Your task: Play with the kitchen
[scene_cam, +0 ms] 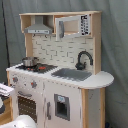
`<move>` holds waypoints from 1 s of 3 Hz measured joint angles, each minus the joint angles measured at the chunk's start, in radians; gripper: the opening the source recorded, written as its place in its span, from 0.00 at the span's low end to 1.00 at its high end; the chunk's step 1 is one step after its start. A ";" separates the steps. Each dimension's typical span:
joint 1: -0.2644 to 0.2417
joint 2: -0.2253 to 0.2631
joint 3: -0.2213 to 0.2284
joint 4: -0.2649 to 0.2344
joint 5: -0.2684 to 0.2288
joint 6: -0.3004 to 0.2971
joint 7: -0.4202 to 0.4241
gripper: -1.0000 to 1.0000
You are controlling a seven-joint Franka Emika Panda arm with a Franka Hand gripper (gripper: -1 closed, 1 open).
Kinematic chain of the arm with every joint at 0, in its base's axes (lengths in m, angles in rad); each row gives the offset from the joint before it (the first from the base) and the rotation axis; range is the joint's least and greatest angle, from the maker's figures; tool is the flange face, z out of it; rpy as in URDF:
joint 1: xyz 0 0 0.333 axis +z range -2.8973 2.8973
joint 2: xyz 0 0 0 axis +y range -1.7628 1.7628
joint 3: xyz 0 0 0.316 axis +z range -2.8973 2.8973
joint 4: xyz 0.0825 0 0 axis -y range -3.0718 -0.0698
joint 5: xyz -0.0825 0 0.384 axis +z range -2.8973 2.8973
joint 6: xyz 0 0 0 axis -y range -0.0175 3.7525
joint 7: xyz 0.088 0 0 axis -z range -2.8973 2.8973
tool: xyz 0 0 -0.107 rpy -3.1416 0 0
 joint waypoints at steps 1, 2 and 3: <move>-0.078 0.000 -0.008 0.058 0.000 0.001 -0.027 1.00; -0.133 0.001 -0.008 0.124 0.000 0.012 -0.080 1.00; -0.203 0.001 -0.003 0.168 0.000 0.069 -0.106 1.00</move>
